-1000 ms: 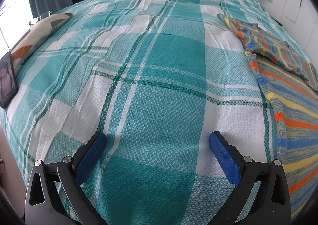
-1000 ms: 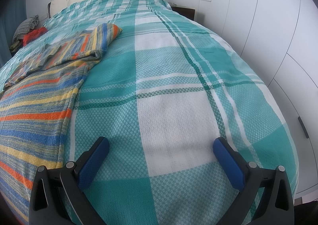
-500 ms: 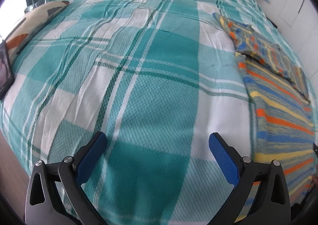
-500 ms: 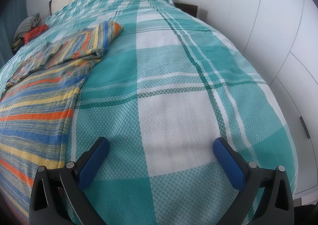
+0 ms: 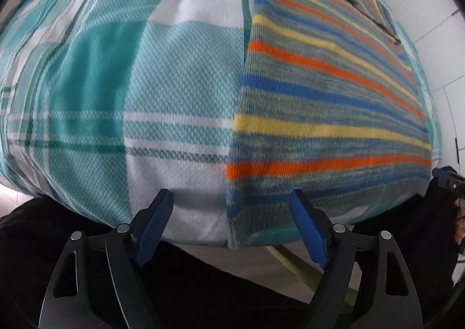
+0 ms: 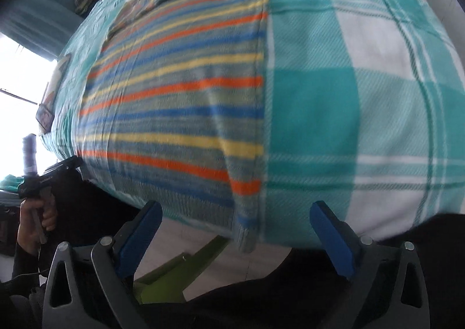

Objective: Fold small clothes
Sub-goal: 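Grasp the sweater hem with the left gripper while the right gripper grasps the hem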

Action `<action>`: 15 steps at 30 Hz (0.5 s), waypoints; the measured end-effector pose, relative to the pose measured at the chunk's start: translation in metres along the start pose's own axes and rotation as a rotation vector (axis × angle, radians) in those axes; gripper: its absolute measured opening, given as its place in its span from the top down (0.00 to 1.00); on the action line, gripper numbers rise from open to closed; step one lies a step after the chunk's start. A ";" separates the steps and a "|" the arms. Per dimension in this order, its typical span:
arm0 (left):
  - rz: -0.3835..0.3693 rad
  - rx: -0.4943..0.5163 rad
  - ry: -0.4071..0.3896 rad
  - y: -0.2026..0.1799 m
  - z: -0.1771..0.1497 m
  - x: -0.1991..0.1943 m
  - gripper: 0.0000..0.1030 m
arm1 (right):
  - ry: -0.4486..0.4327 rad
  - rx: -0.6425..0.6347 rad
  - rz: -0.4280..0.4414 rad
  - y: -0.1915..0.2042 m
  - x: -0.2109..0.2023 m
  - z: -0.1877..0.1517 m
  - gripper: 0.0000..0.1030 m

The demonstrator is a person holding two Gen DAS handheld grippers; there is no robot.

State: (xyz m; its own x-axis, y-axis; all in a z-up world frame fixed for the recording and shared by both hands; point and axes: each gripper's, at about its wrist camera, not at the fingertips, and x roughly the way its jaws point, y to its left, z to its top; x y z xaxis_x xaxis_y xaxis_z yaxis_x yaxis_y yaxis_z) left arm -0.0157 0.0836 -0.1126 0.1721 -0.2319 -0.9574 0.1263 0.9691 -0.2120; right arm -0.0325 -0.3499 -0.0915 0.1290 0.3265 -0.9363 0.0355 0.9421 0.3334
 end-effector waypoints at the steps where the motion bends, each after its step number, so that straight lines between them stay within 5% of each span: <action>1: 0.000 -0.007 0.012 0.000 -0.001 0.002 0.26 | 0.018 0.000 -0.014 0.001 0.006 -0.002 0.04; 3: -0.009 -0.015 0.033 0.000 -0.003 0.006 0.40 | 0.037 0.004 -0.021 0.000 0.017 -0.004 0.07; 5: -0.027 -0.023 0.052 0.001 -0.003 0.009 0.70 | 0.063 0.014 0.020 -0.004 0.026 -0.004 0.26; 6: -0.042 -0.029 0.065 0.002 -0.002 0.010 0.98 | 0.083 0.015 0.031 -0.007 0.030 -0.004 0.57; 7: -0.048 -0.038 0.069 0.003 -0.002 0.009 0.97 | 0.097 0.024 0.029 -0.009 0.032 -0.010 0.94; 10: -0.088 -0.058 0.059 0.008 0.001 -0.004 0.98 | 0.080 0.067 0.057 -0.024 0.015 -0.016 0.93; 15: -0.257 -0.147 -0.047 0.024 0.038 -0.054 0.98 | -0.039 0.138 0.191 -0.048 -0.034 -0.004 0.93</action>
State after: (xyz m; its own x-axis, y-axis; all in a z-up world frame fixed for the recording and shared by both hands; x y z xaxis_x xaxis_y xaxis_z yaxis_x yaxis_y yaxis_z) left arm 0.0148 0.1162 -0.0582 0.1979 -0.4719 -0.8591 0.0296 0.8790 -0.4760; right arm -0.0426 -0.4061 -0.0758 0.1845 0.4923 -0.8507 0.1416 0.8432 0.5187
